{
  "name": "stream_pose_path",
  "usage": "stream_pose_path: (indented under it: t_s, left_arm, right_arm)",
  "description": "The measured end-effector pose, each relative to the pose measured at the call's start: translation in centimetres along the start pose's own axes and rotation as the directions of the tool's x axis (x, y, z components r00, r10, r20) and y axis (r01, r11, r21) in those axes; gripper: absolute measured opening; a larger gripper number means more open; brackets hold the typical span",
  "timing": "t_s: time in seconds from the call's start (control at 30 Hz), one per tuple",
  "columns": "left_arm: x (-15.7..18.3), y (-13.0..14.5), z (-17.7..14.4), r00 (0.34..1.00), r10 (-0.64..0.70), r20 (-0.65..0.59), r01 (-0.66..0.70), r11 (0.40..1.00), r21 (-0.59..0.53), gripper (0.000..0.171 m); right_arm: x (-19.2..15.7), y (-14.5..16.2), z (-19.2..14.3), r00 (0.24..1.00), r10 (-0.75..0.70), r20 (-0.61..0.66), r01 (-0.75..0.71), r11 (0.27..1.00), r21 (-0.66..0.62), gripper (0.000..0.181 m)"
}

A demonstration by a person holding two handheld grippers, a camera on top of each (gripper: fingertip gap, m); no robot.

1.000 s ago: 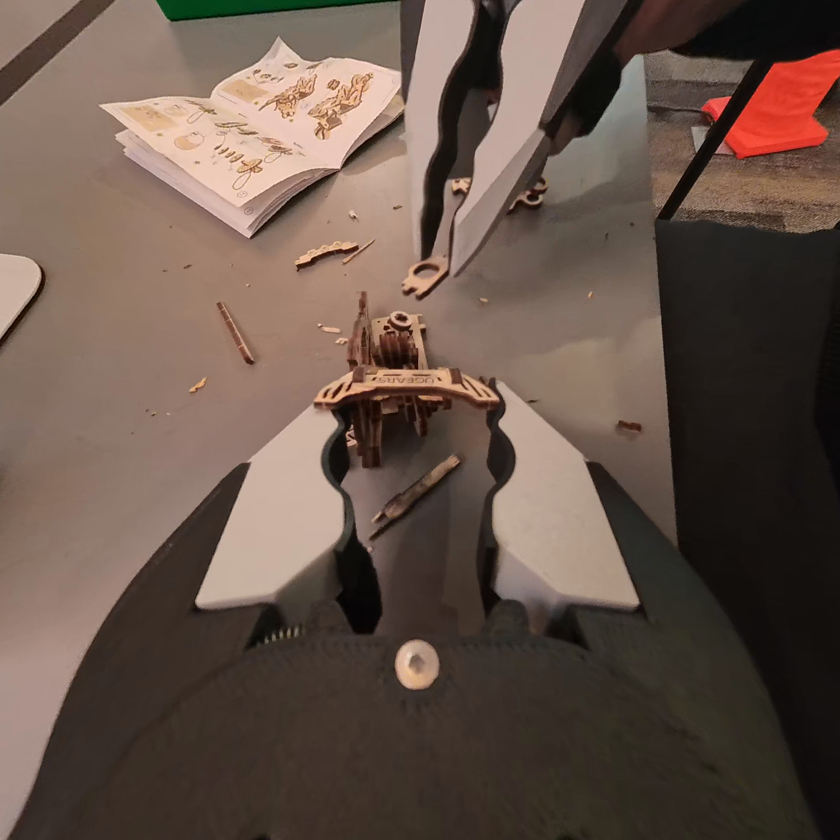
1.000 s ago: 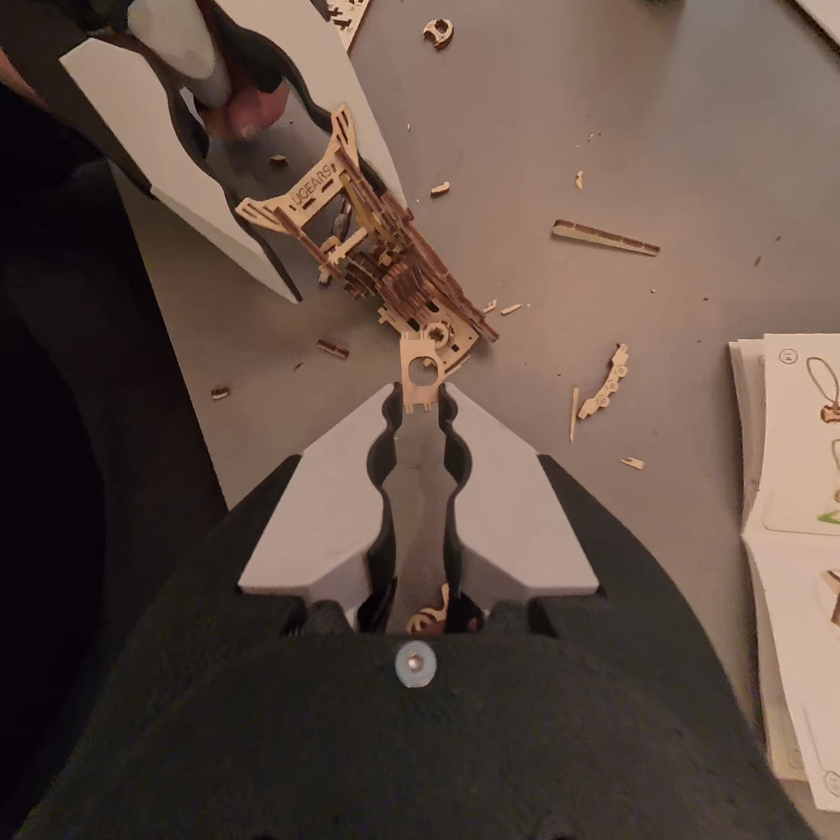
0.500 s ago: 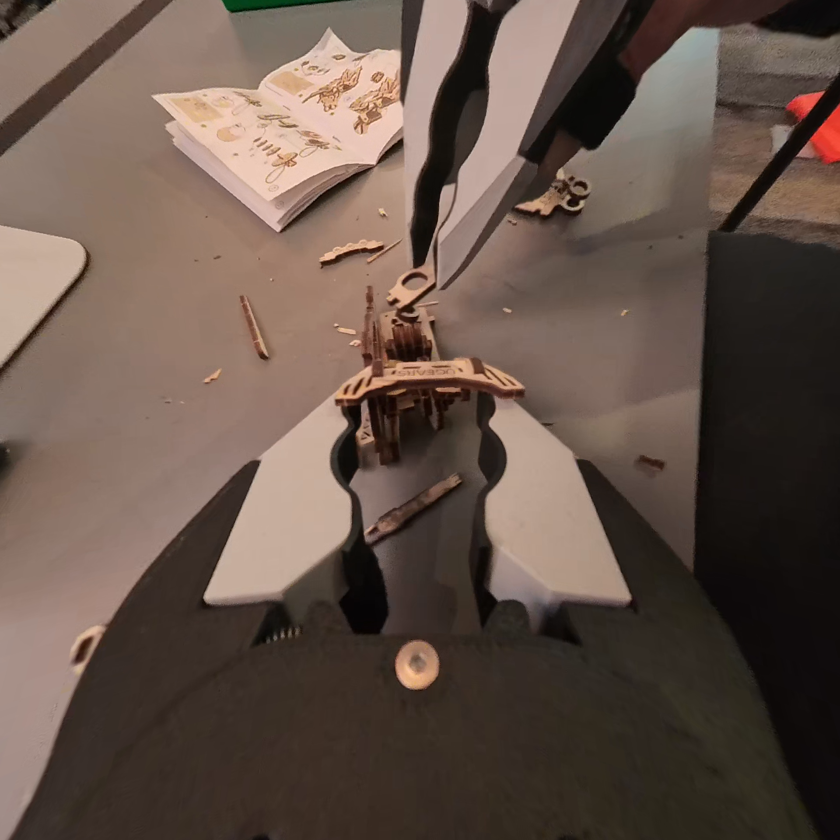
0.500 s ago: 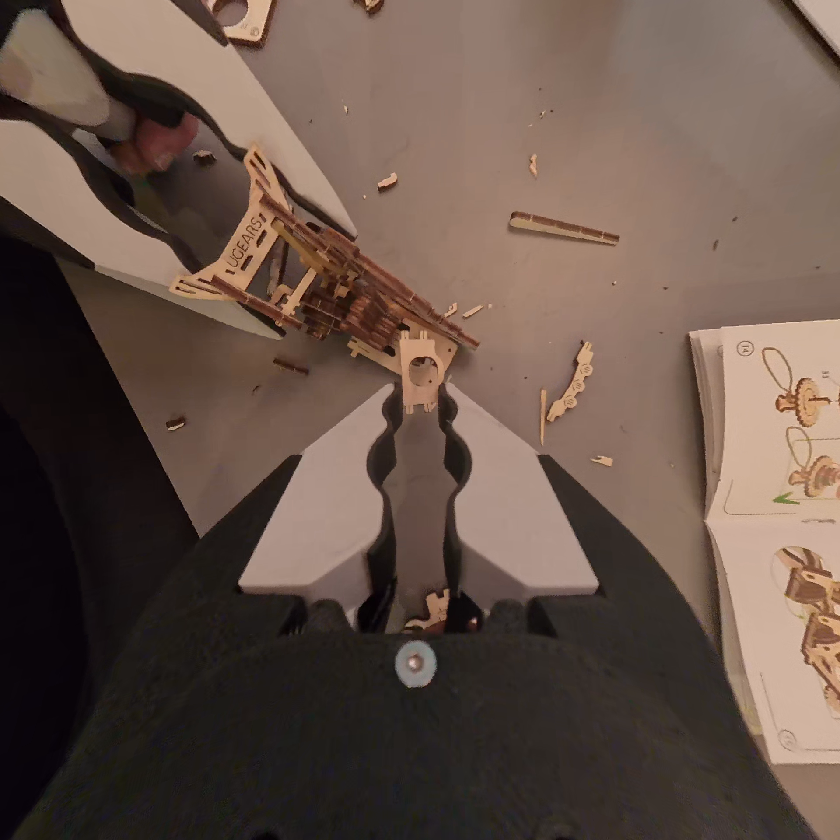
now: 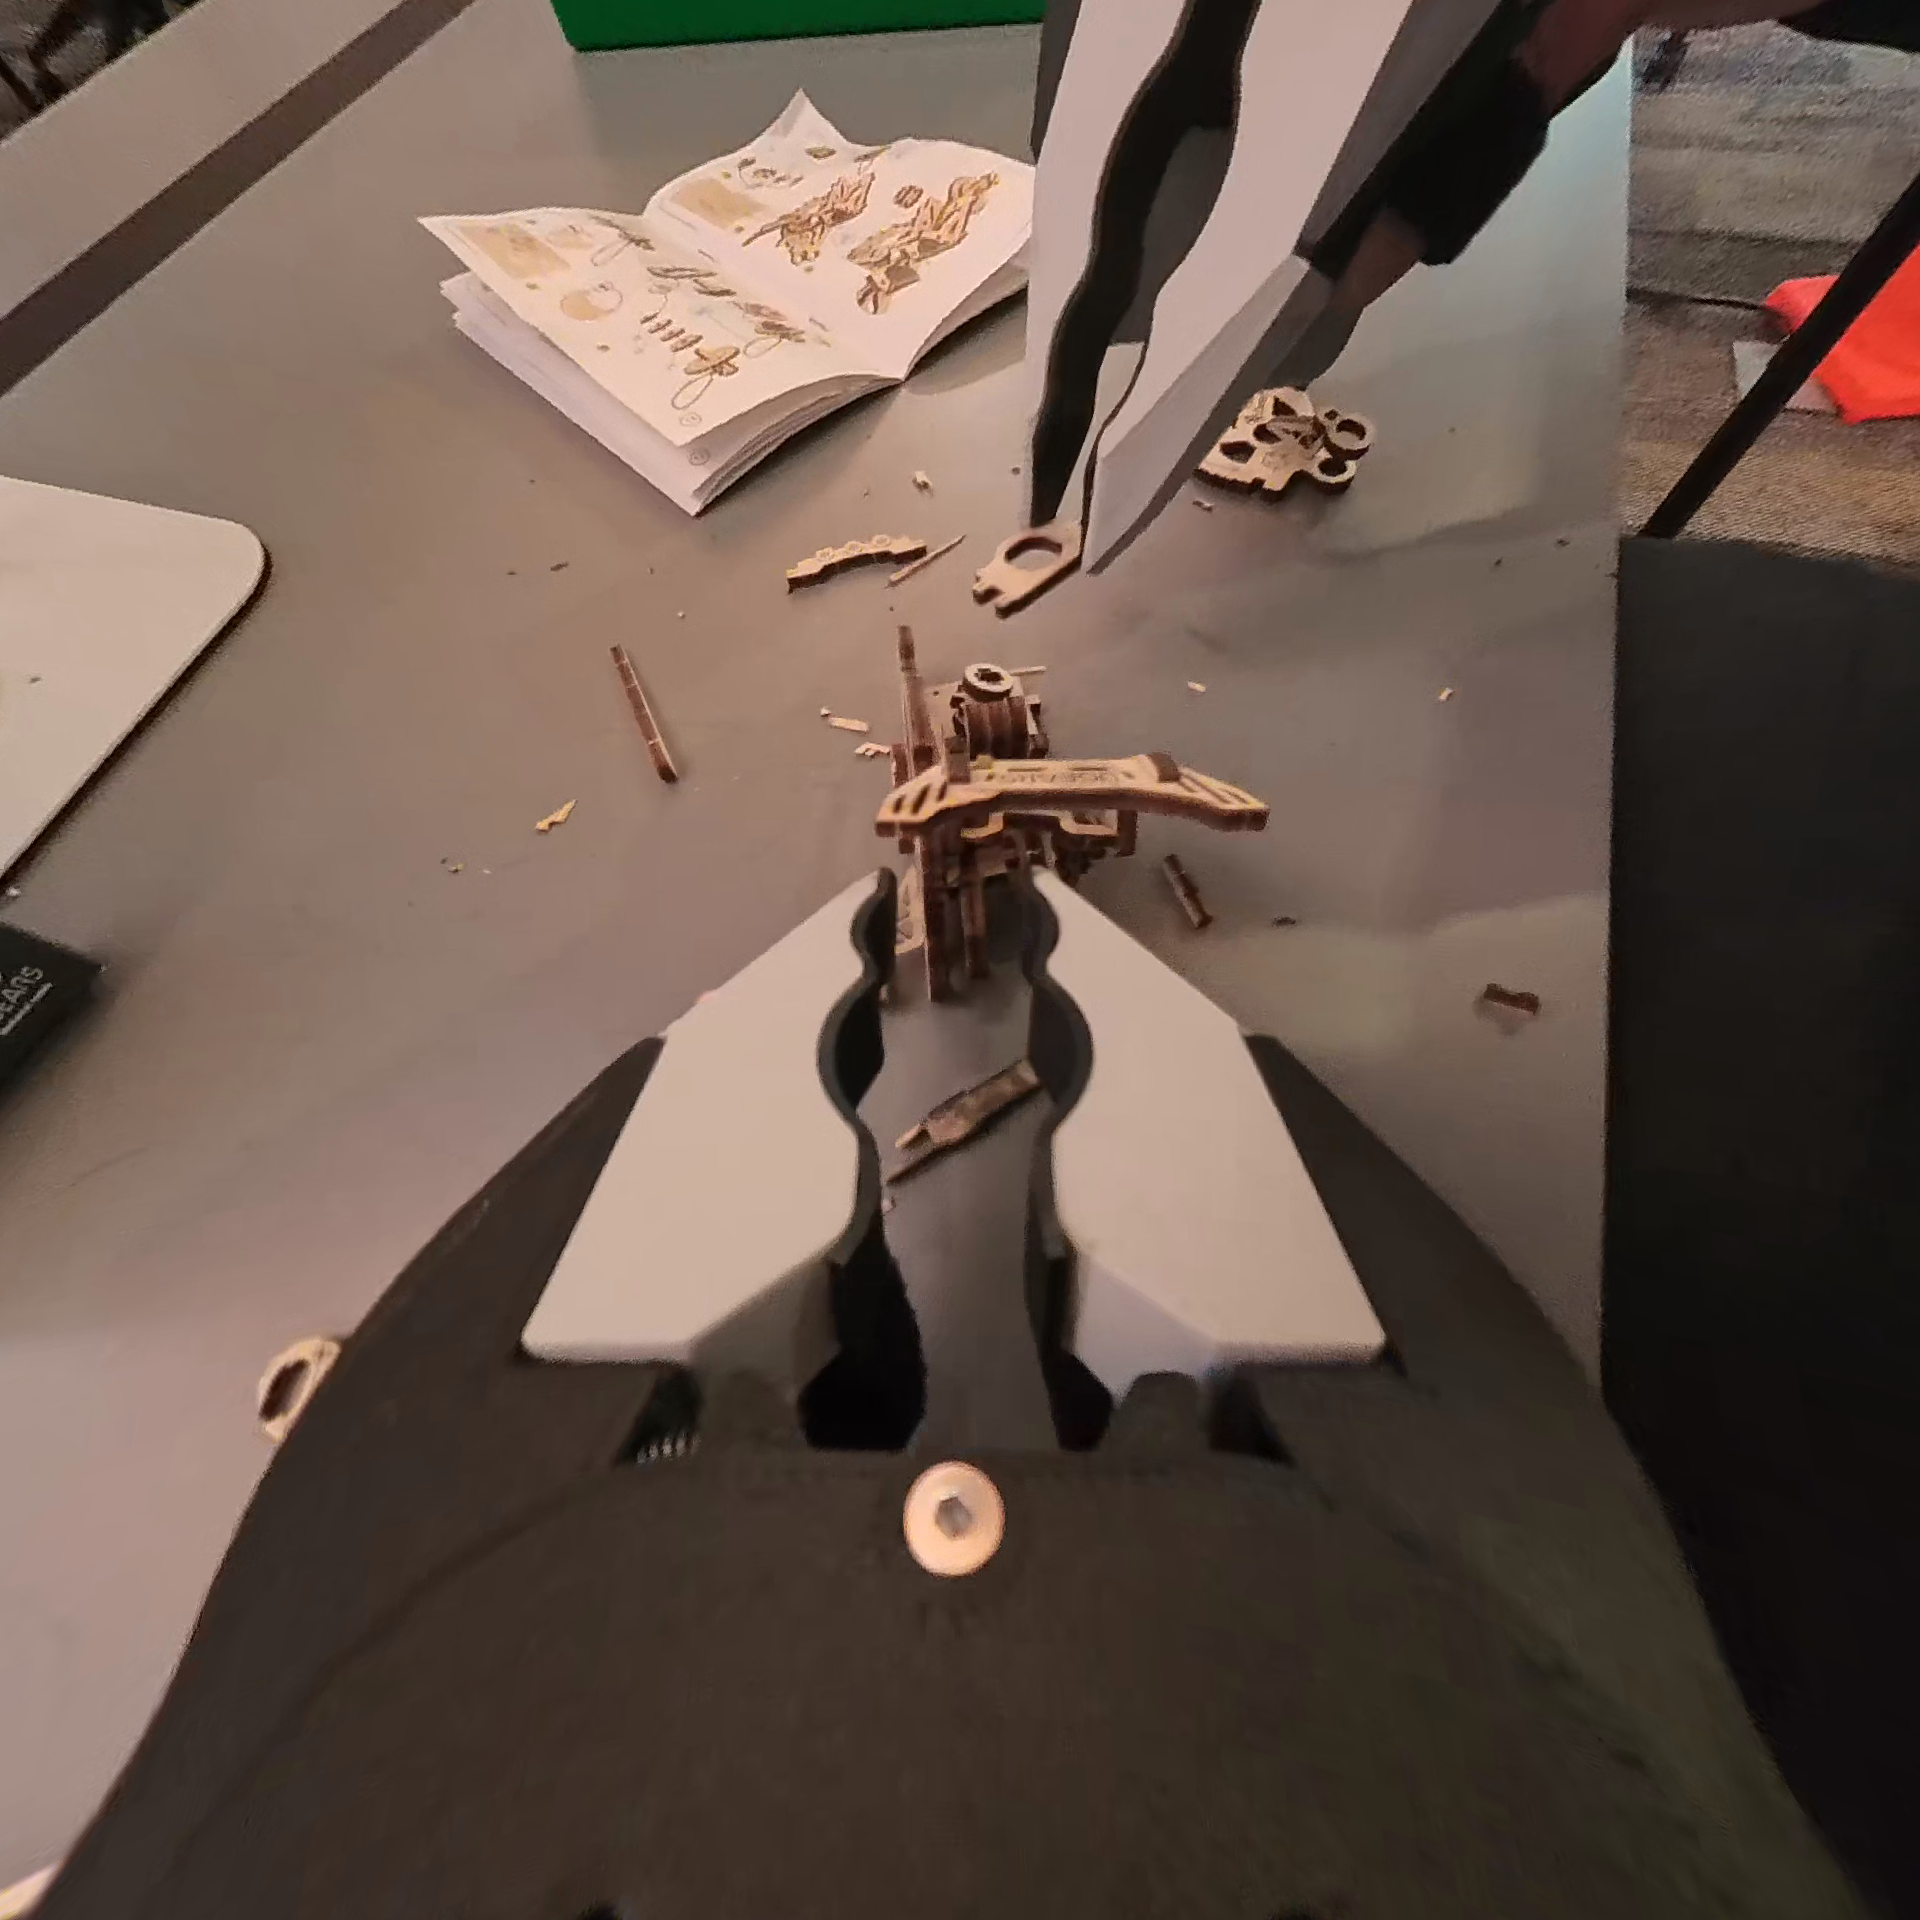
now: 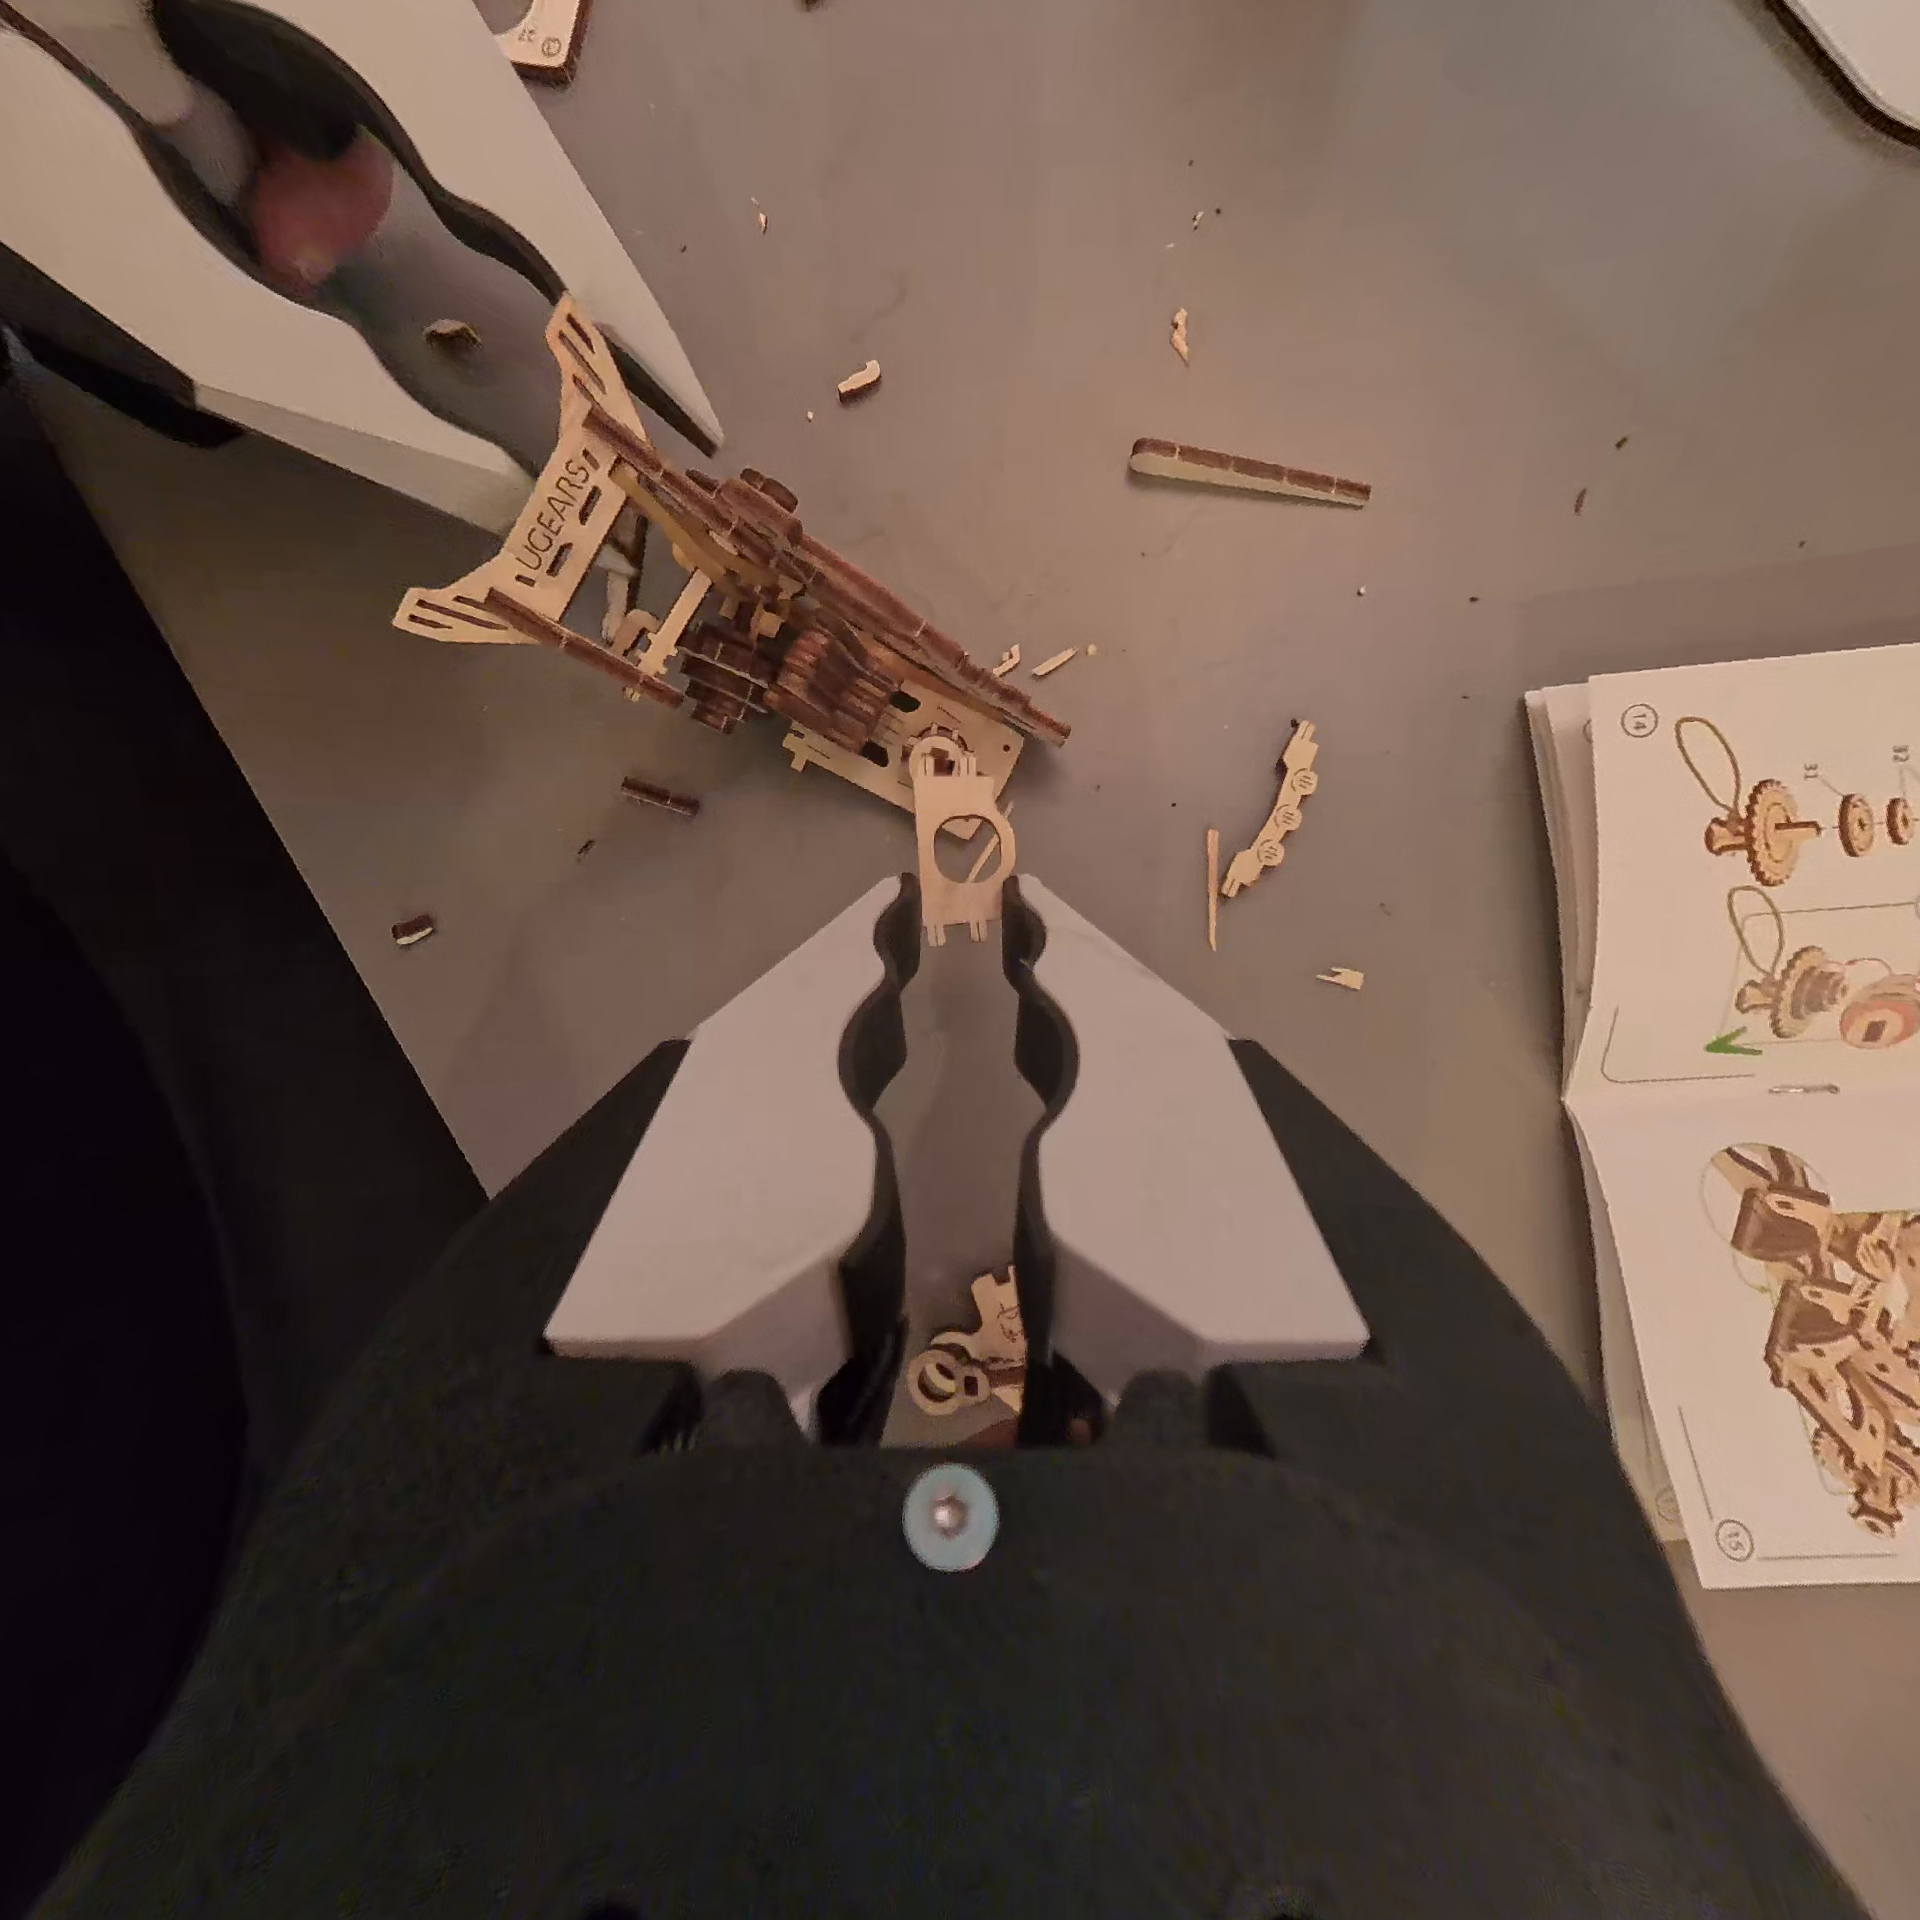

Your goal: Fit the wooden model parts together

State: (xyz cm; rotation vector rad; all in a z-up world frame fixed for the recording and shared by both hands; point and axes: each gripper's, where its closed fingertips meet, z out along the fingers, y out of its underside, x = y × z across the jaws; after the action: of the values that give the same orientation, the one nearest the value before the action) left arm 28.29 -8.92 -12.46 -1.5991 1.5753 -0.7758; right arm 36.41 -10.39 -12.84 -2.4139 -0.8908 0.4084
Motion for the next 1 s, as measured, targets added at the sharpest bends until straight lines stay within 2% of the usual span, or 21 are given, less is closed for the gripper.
stream_pose_path:
  t_s: [0.17, 0.43, 0.67, 0.83, 1.0]
  left_arm:
    - [-0.1, 0.4, 0.8, 0.999, 0.033, 0.014, -0.033, 0.999, -0.021, 0.011]
    - [-0.3, -0.2, 1.1, 0.996, 0.037, 0.082, -0.036, 0.999, -0.012, 0.009]
    - [0.2, -0.5, 1.5, 0.991, 0.078, 0.113, -0.076, 0.997, -0.022, 0.009]
    - [0.1, -0.6, 1.6, 0.990, 0.076, 0.122, -0.074, 0.997, -0.018, 0.009]
    - [0.2, -0.8, 1.6, 0.991, 0.058, 0.125, -0.057, 0.998, -0.008, 0.009]
  right_arm:
    - [-0.2, 0.0, 0.3, 1.000, 0.002, -0.007, -0.002, 1.000, -0.010, 0.012]
    - [-0.5, -0.4, 0.6, 0.999, 0.046, -0.015, -0.046, 0.999, -0.026, 0.012]
    - [0.1, -0.6, 0.9, 0.997, 0.073, -0.030, -0.076, 0.993, -0.092, 0.012]
    - [0.6, -0.1, 1.4, 0.997, 0.071, -0.039, -0.077, 0.982, -0.173, 0.012]
    - [0.7, -0.3, 1.8, 0.996, 0.085, -0.036, -0.091, 0.977, -0.195, 0.012]
